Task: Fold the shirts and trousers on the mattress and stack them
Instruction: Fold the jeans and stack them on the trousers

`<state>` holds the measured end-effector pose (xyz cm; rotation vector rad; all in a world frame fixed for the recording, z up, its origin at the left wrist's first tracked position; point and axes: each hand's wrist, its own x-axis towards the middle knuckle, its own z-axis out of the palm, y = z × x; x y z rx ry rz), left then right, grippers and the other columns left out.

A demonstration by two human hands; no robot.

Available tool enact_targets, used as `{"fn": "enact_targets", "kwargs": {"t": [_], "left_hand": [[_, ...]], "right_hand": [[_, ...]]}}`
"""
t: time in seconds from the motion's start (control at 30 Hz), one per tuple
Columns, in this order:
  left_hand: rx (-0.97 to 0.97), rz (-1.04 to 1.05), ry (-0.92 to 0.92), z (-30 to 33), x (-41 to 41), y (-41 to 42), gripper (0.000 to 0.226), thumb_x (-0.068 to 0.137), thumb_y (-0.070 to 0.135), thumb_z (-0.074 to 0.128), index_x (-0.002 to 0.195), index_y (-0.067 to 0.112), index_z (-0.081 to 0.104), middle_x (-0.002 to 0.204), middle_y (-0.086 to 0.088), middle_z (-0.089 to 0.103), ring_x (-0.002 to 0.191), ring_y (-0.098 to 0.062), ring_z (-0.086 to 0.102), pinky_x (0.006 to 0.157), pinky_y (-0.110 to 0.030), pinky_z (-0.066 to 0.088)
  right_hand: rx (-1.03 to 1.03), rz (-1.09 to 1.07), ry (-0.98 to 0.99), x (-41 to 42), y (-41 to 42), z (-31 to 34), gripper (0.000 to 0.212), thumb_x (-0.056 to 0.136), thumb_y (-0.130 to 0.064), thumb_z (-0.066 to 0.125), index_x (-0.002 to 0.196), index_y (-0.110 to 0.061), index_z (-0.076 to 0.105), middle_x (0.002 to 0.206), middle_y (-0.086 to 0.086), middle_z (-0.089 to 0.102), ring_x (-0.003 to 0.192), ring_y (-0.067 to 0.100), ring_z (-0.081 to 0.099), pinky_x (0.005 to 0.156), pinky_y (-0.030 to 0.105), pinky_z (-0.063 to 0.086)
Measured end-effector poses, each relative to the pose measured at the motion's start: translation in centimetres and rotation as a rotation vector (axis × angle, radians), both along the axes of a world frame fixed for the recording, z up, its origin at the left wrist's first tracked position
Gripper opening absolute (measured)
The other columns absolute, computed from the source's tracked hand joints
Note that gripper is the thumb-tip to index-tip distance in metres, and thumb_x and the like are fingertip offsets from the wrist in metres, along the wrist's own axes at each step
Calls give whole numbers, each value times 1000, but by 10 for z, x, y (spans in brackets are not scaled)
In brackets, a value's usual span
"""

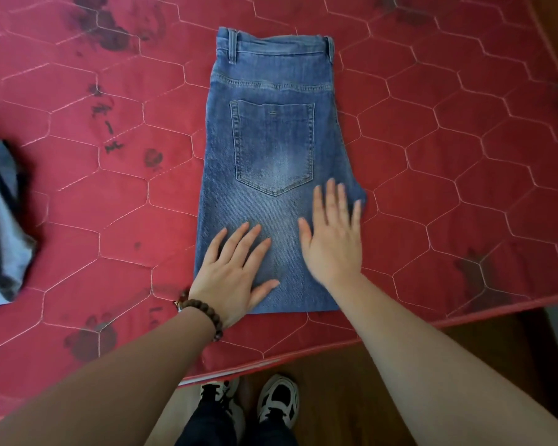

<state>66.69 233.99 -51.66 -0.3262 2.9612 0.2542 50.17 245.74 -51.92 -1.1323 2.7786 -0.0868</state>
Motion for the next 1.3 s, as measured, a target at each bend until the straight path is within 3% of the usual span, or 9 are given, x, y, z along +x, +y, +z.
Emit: {"fn": "enact_targets", "kwargs": {"t": [0.1, 0.23, 0.37, 0.47, 0.57, 0.87, 0.97, 1.07, 1.3], "left_hand": [[16, -106, -73, 4, 12, 1, 96, 81, 80, 33, 146, 10, 36, 154, -18, 27, 145, -35, 18, 112, -62, 18], [-42, -234, -123, 10, 32, -4, 91, 84, 71, 42, 150, 12, 25, 155, -22, 22, 143, -44, 15, 109, -68, 18], [-117, -243, -138, 20, 34, -4, 81, 79, 31, 67, 148, 10, 31, 150, -24, 31, 137, -48, 27, 106, -68, 26], [-121, -194, -174, 20, 37, -2, 74, 95, 17, 44, 148, 19, -7, 158, -19, 6, 143, -44, 1, 113, -61, 0], [-115, -138, -326, 25, 32, -2, 71, 100, 13, 30, 144, 22, -25, 160, -13, -11, 145, -37, -13, 114, -51, -13], [-1, -12, -311, 133, 32, -18, 62, 95, 7, 37, 152, 16, 16, 158, -6, 23, 145, -21, 21, 118, -32, 16], [165, 146, -153, 188, 35, -22, 48, 88, 1, 45, 131, 19, 52, 128, -4, 60, 117, -27, 56, 90, -31, 44], [222, 254, 17, 246, 28, -27, 15, 88, 7, 50, 97, 11, 62, 87, -9, 67, 82, -33, 63, 67, -34, 43], [405, 461, 432, 378, 4, -34, 6, 81, 13, 61, 77, 9, 63, 64, 2, 53, 66, -25, 50, 60, -24, 27]], "right_hand": [[-12, 373, -106, 47, 35, 2, 66, 99, -54, 28, 153, -17, 21, 161, 5, 11, 149, 26, 4, 118, 54, 13], [114, 454, -110, 70, 76, 2, 84, 91, -71, 30, 154, -17, 16, 162, 6, 8, 149, 29, 3, 118, 55, 9], [118, 427, -87, 69, 75, 11, 66, 92, -38, 55, 148, -12, 33, 156, 10, 28, 145, 31, 23, 115, 53, 27], [91, 431, -61, 67, 71, 18, 60, 86, -10, 51, 145, -8, 38, 152, 10, 36, 141, 30, 31, 114, 48, 26], [104, 393, -149, 59, 70, 27, 61, 93, 1, 35, 151, -10, 21, 159, 7, 21, 147, 24, 15, 118, 38, 6], [47, 289, -337, 41, 64, 138, 62, 96, 3, 38, 152, -17, 22, 157, 0, 28, 144, 12, 25, 119, 25, 10], [-70, 91, -478, 38, 59, 196, 52, 98, -4, 44, 147, -18, 37, 149, 3, 42, 137, 25, 40, 116, 36, 27], [-243, -11, -516, 34, 51, 255, 42, 96, -6, 51, 137, -15, 53, 135, 8, 58, 125, 27, 53, 107, 37, 39], [-565, -183, -443, 16, 41, 379, 24, 87, -4, 57, 103, -15, 72, 96, 2, 72, 91, 19, 63, 79, 24, 44]]}}
